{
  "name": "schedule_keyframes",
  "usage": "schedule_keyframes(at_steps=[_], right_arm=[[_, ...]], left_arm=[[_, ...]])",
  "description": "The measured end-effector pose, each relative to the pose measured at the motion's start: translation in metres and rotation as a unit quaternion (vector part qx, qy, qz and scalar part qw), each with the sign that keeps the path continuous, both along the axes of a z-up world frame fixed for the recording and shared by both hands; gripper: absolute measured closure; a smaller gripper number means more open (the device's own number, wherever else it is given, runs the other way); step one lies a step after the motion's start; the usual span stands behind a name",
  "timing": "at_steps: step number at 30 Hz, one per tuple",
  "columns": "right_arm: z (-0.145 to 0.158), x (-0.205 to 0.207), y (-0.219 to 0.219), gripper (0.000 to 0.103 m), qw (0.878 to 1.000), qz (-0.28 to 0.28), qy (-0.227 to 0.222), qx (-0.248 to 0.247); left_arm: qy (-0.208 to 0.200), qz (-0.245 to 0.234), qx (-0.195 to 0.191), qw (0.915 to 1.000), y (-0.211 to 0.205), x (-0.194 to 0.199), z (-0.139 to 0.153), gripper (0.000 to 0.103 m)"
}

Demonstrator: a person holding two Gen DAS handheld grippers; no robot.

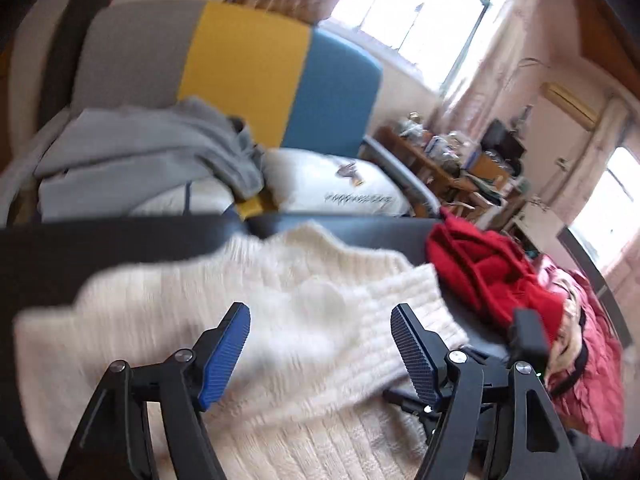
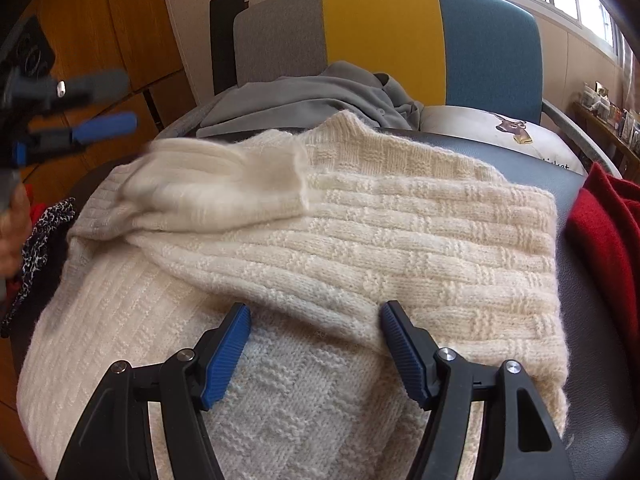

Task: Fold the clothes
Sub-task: 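Fold the hem over the sleeves with the left gripper while the right gripper smooths it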

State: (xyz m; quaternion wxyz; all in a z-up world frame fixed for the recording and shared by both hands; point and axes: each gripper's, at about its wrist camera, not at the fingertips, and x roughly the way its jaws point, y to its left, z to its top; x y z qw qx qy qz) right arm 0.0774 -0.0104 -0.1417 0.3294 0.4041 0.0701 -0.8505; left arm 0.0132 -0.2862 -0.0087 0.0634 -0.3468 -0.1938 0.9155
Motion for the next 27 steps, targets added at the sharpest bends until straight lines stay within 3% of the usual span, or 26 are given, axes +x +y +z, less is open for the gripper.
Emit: schedule_keyframes(at_steps=[3,5,7,9,12,13,16,18,19,22,27], right_arm=[[0.000,-0.002,0.004,0.033,1.000,0.001,-0.007,-0.013],[0.000,-0.004,0.006,0.031,1.000,0.005,-0.016,-0.026],[0.000,-0.006,0.008,0.022,0.999,0.016,-0.027,-0.044],[0.001,-0.007,0.010,0.019,0.998,0.023,-0.036,-0.056],[0.005,-0.005,0.010,0.020,0.997,0.017,-0.042,-0.055],[0.009,-0.003,0.010,0.027,0.998,0.004,-0.044,-0.055],[0.030,0.000,0.007,0.031,0.994,-0.010,-0.044,-0.102],[0.045,0.005,-0.006,0.022,0.990,0.001,-0.038,-0.133],[0.046,0.003,-0.016,0.013,0.989,0.010,-0.051,-0.138],[0.038,-0.011,-0.045,0.013,0.980,0.014,-0.118,-0.159],[0.020,-0.034,-0.062,0.021,0.961,-0.047,-0.165,-0.217]], left_arm=[[0.012,0.051,0.002,0.9986,0.004,0.043,-0.019,0.016],[0.010,0.100,-0.038,0.9942,0.010,0.074,-0.035,0.013],[-0.006,0.147,-0.062,0.9872,0.003,0.089,-0.066,0.010],[-0.025,0.179,-0.048,0.9824,-0.006,0.105,-0.088,0.003],[-0.036,0.198,0.025,0.9791,-0.028,0.111,-0.107,0.000],[-0.036,0.200,0.033,0.9786,-0.030,0.111,-0.110,0.000],[-0.036,0.199,0.026,0.9790,-0.027,0.107,-0.115,0.000],[-0.036,0.200,0.018,0.9790,-0.025,0.106,-0.115,0.000],[-0.034,0.200,0.020,0.9791,-0.025,0.107,-0.115,0.000],[-0.024,0.199,0.035,0.9791,-0.029,0.112,-0.112,0.000],[0.006,0.199,0.082,0.9765,-0.042,0.126,-0.109,0.000]])
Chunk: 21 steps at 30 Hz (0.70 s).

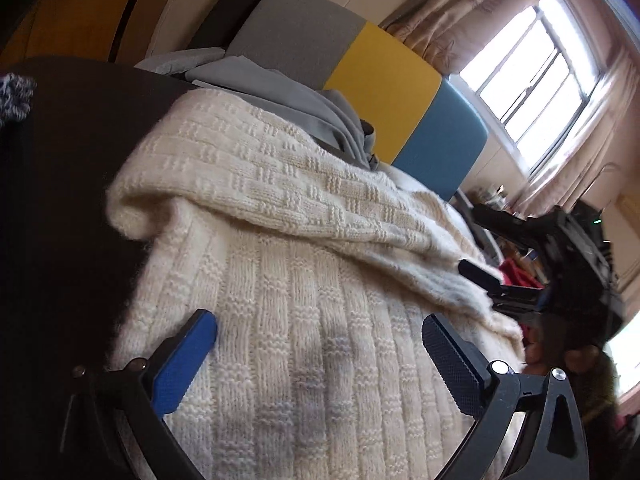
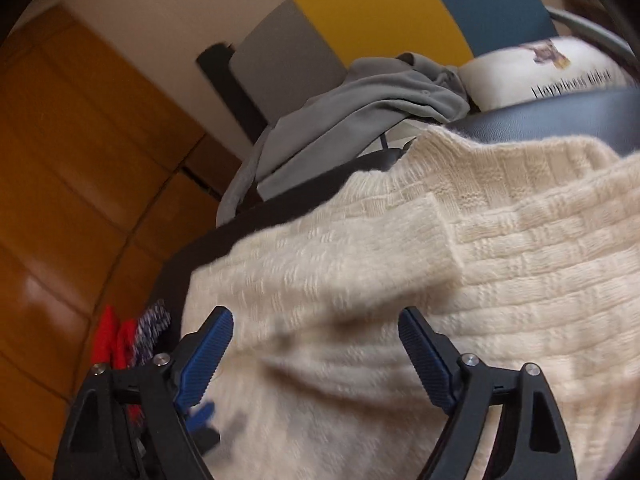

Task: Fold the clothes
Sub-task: 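Fold the hem over the sleeves with the left gripper while the right gripper smooths it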

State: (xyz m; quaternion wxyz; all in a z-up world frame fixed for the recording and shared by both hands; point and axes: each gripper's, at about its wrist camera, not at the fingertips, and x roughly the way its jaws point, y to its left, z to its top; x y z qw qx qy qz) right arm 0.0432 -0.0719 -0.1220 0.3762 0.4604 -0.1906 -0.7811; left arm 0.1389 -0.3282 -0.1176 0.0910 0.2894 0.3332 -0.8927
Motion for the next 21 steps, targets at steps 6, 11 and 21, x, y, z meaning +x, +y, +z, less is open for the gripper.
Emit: schedule_keyframes(at_steps=[6,11,21], right_arm=[[-0.023,-0.012,0.001,0.037,0.996,-0.068,-0.053,-0.038],[-0.031,-0.016,0.005,0.048,0.989,-0.121,-0.053,-0.059],[-0.026,-0.013,-0.015,0.055,0.995,-0.095,0.002,0.010]], left_arm=[[0.020,0.002,0.017,0.9997,-0.005,0.003,0.000,0.000],[0.024,0.002,0.018,0.9995,-0.006,0.003,0.000,0.000],[0.014,0.000,0.036,0.9993,-0.009,-0.001,0.002,0.000]])
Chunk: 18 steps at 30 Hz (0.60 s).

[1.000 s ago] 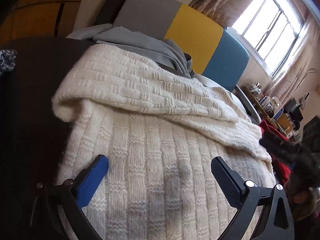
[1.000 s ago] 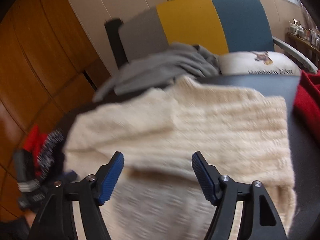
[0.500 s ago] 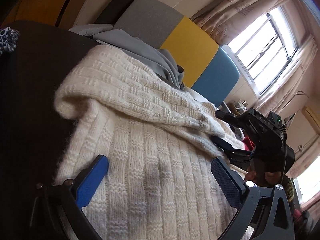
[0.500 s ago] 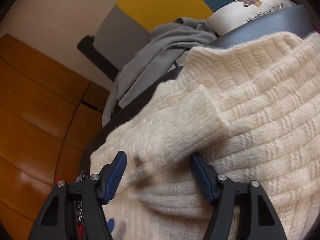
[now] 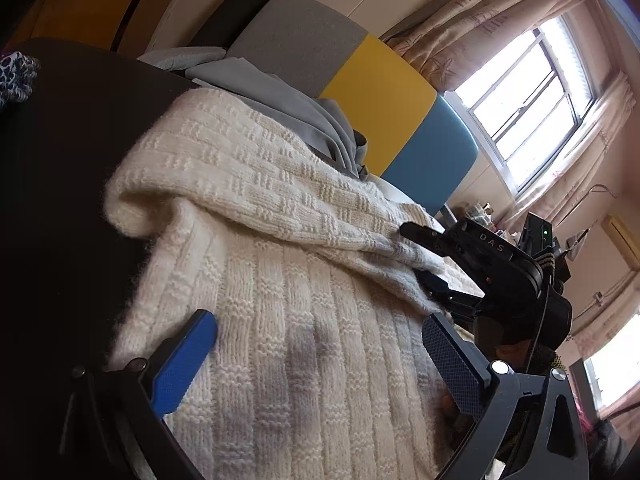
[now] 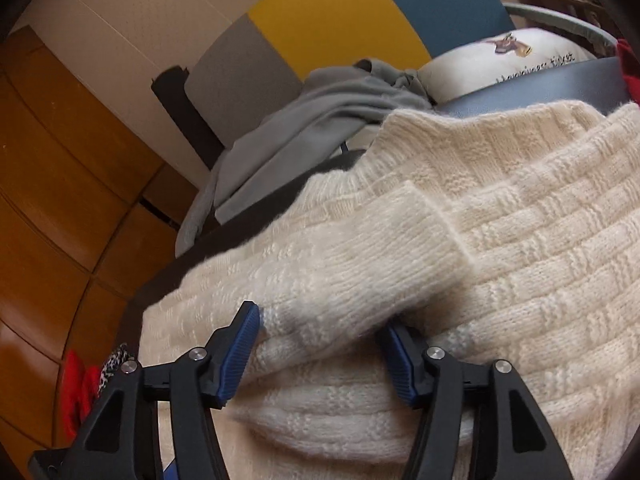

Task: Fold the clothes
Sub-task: 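Fold the hem over the sleeves with the left gripper while the right gripper smooths it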

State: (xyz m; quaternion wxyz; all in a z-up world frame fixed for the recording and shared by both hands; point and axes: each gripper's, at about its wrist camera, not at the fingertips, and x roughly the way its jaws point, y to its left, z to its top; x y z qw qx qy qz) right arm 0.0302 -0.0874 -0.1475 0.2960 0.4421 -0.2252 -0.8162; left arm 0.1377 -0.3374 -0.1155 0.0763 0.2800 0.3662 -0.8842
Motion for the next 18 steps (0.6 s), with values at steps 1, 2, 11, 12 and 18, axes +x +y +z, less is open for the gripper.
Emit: schedule_keyframes(at_steps=[1,2,11,12,18], right_arm=[[0.001,-0.002,0.002,0.085,1.000,-0.003,-0.007,-0.003],[0.002,-0.003,0.004,0.093,1.000,-0.005,-0.014,-0.007],[-0.001,-0.009,-0.005,0.093,0.999,0.018,-0.001,0.030],[0.006,-0.006,-0.006,0.094,0.999,0.023,0.020,0.041],[0.058,0.007,-0.012,0.095,0.989,0.056,0.111,0.082]], left_arm=[[0.002,0.004,0.016,0.9999,-0.005,-0.002,0.002,0.000],[0.007,0.012,0.037,0.9992,-0.012,-0.003,0.004,0.000],[0.015,0.049,0.034,0.9981,-0.029,-0.028,0.002,0.000],[0.015,0.052,0.032,0.9980,-0.029,-0.030,0.002,0.000],[0.017,0.062,0.018,0.9978,-0.033,-0.039,0.002,0.000]])
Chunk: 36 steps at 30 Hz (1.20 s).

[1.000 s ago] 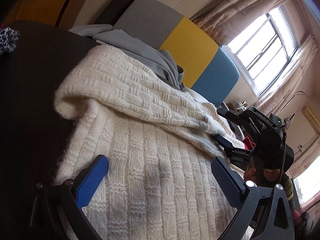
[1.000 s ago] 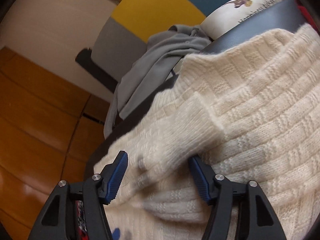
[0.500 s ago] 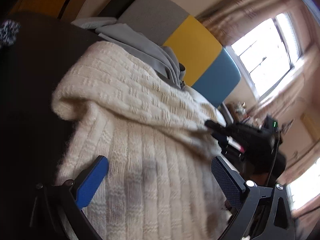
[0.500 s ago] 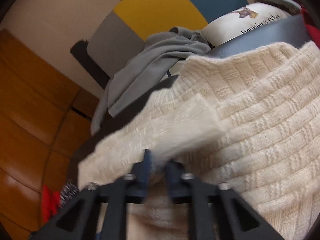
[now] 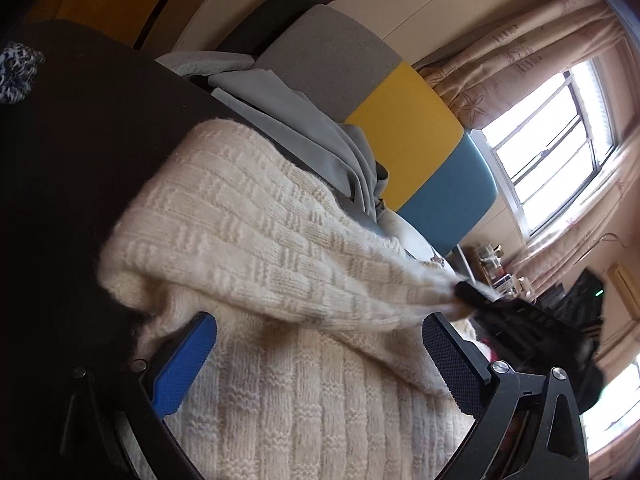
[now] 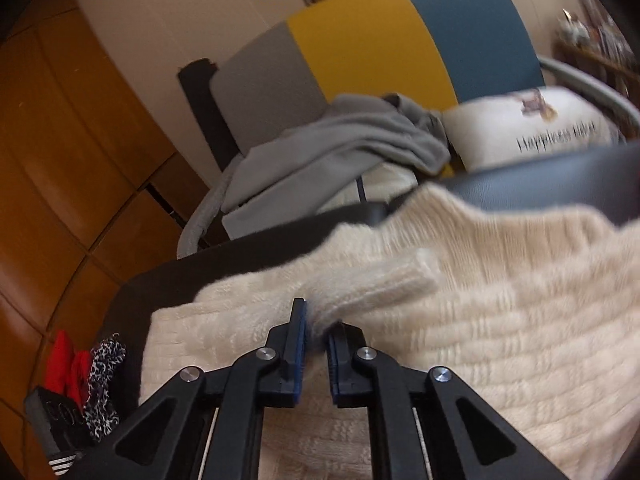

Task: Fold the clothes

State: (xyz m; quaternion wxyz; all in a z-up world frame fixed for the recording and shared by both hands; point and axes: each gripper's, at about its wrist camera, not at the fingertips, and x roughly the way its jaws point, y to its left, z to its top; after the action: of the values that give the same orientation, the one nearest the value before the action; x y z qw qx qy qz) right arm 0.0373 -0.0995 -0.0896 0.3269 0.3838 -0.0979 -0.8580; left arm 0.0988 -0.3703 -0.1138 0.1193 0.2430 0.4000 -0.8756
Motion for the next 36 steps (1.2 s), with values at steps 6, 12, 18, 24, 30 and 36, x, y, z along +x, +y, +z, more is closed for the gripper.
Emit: schedule_keyframes(at_steps=[6,12,18,24,30,36], right_arm=[[0.038,0.010,0.022,0.095,0.997,-0.015,0.067,0.043],[0.008,0.003,0.074,0.095,0.997,-0.065,0.014,0.034],[-0.035,0.004,0.102,0.095,0.995,-0.087,-0.037,0.029],[-0.034,0.007,0.120,0.095,0.994,-0.103,-0.021,0.020],[-0.041,0.003,0.129,0.093,0.994,-0.104,-0.041,0.010],[-0.059,-0.001,0.156,0.083,0.982,-0.116,-0.102,-0.112]], left_arm=[[0.009,-0.003,0.010,0.9999,-0.004,0.002,-0.006,0.000],[0.018,-0.001,0.015,0.9997,-0.006,0.004,-0.007,0.000],[0.022,-0.005,0.022,0.9995,-0.008,0.005,-0.006,0.000],[0.024,-0.004,0.023,0.9994,-0.013,0.014,-0.005,0.000],[0.006,-0.009,0.007,0.9999,-0.008,0.008,-0.006,0.000],[0.009,-0.005,0.030,0.9995,-0.015,0.008,-0.005,0.000]])
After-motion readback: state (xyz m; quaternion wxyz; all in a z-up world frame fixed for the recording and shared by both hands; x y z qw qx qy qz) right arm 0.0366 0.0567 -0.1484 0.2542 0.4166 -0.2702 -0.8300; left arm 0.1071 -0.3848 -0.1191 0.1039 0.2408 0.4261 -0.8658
